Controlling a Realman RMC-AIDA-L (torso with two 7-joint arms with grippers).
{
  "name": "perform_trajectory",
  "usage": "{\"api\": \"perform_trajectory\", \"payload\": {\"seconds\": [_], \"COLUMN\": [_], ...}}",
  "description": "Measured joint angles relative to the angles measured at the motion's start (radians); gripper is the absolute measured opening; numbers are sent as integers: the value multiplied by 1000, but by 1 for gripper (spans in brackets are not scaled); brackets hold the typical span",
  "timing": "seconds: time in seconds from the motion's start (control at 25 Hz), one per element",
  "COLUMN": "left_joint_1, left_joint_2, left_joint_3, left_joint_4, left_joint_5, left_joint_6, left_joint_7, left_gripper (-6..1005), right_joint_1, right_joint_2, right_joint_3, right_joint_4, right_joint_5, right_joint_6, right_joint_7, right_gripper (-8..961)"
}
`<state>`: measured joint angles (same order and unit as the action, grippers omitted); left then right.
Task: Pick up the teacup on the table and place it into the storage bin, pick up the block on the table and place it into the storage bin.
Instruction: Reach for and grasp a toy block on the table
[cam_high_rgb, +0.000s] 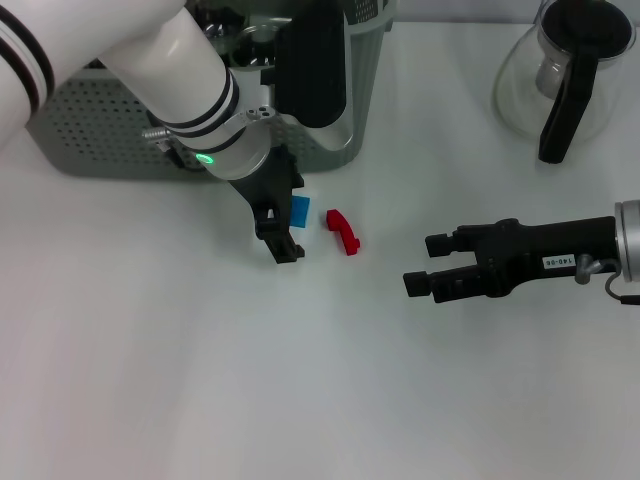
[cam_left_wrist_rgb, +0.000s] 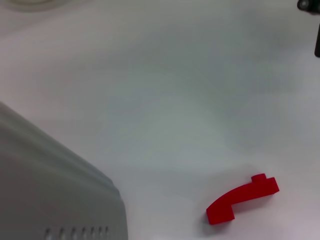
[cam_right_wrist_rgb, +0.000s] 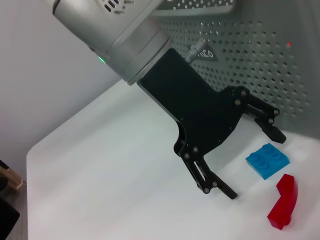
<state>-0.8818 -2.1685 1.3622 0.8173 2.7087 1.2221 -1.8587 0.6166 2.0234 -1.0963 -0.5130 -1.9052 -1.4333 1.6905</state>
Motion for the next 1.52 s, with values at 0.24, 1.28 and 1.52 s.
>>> {"api": "perform_trajectory", "payload": {"seconds": [0.24, 1.28, 1.52], "left_joint_1": [-4, -12, 14], "left_joint_2": [-2, -2, -2], "left_joint_3": [7, 26, 14], "left_joint_4": [-5, 27, 120], "left_joint_5": [7, 11, -4], "left_joint_6": [7, 121, 196], "left_joint_7": [0, 14, 20], "left_gripper": [872, 838, 830], "right_joint_1": [0, 0, 2], "right_joint_2": [0, 0, 0], "right_joint_3": [0, 4, 7], "right_joint_4": [-1, -5, -9], "right_joint_5": [0, 0, 0], "right_joint_6": [3, 15, 15], "right_joint_7": [0, -3, -3], "right_gripper": [902, 901, 901]}}
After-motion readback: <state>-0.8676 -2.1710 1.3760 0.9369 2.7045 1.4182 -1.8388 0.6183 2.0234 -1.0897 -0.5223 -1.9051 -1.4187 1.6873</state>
